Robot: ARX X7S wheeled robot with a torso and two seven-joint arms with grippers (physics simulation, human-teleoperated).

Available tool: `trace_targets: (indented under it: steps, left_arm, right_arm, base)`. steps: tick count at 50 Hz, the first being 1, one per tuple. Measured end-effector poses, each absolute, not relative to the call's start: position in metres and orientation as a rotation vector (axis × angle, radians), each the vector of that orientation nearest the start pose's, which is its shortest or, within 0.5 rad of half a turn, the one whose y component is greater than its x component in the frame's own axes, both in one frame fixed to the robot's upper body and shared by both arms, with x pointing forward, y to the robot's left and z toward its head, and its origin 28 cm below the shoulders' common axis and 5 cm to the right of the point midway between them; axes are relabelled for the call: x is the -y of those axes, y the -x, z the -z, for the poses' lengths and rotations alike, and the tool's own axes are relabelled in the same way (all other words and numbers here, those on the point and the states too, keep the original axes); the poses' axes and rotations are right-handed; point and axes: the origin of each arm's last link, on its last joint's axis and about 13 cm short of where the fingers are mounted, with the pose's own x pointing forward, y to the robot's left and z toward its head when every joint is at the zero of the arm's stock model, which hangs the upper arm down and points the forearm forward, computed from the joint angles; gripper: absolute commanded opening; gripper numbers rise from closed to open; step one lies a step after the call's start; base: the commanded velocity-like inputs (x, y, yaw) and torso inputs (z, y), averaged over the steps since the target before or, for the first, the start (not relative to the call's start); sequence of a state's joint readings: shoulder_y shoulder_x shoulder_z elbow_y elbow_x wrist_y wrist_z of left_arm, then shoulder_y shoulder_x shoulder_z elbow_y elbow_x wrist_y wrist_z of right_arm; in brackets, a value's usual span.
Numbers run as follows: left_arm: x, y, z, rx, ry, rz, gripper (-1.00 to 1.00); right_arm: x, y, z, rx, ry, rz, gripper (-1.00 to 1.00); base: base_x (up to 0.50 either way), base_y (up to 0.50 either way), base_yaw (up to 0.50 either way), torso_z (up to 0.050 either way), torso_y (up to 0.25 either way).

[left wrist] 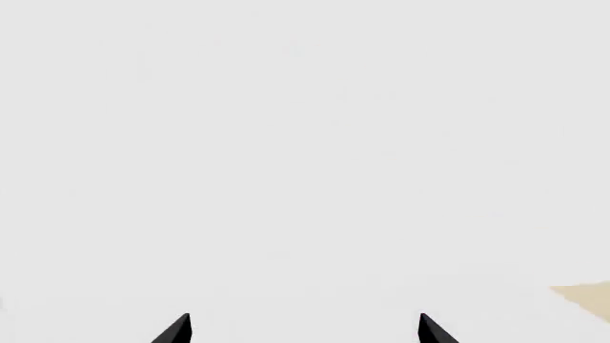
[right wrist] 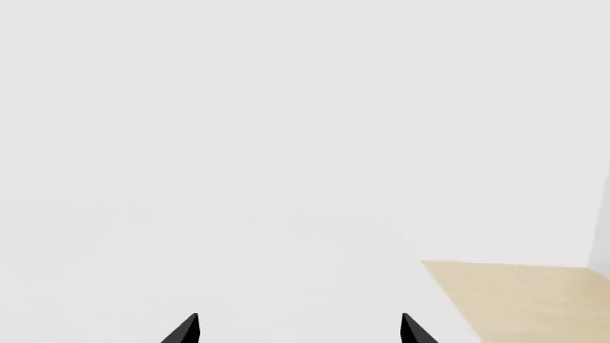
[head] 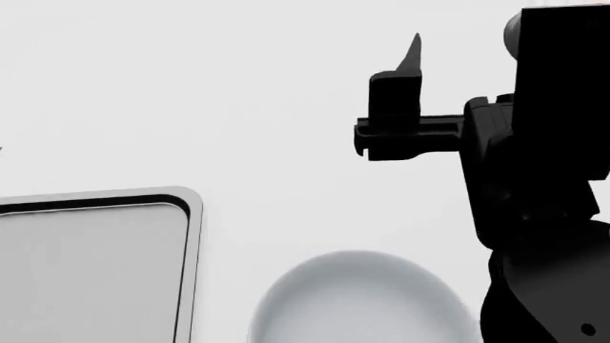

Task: Move the fresh-baked cupcake off the tray onto the counter, and place the bowl used for mixing into the sink.

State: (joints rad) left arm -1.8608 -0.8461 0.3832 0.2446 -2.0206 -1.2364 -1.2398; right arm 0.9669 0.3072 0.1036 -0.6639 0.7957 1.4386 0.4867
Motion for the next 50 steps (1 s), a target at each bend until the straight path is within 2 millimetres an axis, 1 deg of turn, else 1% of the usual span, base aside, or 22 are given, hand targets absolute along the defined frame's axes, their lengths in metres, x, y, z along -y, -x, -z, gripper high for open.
trace_targets:
  steps: [6, 12, 19, 24, 36, 50]
  left_arm:
    - [-0.27, -0.164, -0.439, 0.335, -0.098, -0.095, 1.0]
    - [-0.271, -0.165, -0.439, 0.366, -0.092, -0.127, 1.0]
    - [-0.271, -0.165, -0.442, 0.392, -0.096, -0.147, 1.0]
    - [-0.27, -0.164, -0.444, 0.407, -0.097, -0.151, 1.0]
    - [-0.267, -0.167, -0.443, 0.409, -0.09, -0.15, 1.0]
    - [-0.264, -0.168, -0.442, 0.401, -0.078, -0.133, 1.0]
  right_arm:
    - [0.125, -0.24, -0.303, 0.119, 0.042, -0.001, 1.0]
    - [0.126, -0.22, -0.319, 0.051, 0.079, -0.072, 1.0]
    - [0.141, -0.196, -0.335, -0.067, 0.085, -0.09, 1.0]
    - [0.152, -0.185, -0.345, -0.152, 0.047, -0.073, 1.0]
    - [0.168, -0.173, -0.347, -0.393, -0.017, -0.065, 1.0]
    - [0.173, -0.172, -0.345, -0.542, -0.059, -0.068, 1.0]
  base:
    - [0.0, 0.0, 0.0, 0.0, 0.0]
    - [0.0, 0.0, 0.0, 0.0, 0.0]
    - [0.0, 0.0, 0.0, 0.0, 0.0]
    - [0.0, 0.0, 0.0, 0.0, 0.0]
    - [0.0, 0.0, 0.0, 0.0, 0.0]
    - [0.0, 0.0, 0.0, 0.0, 0.0]
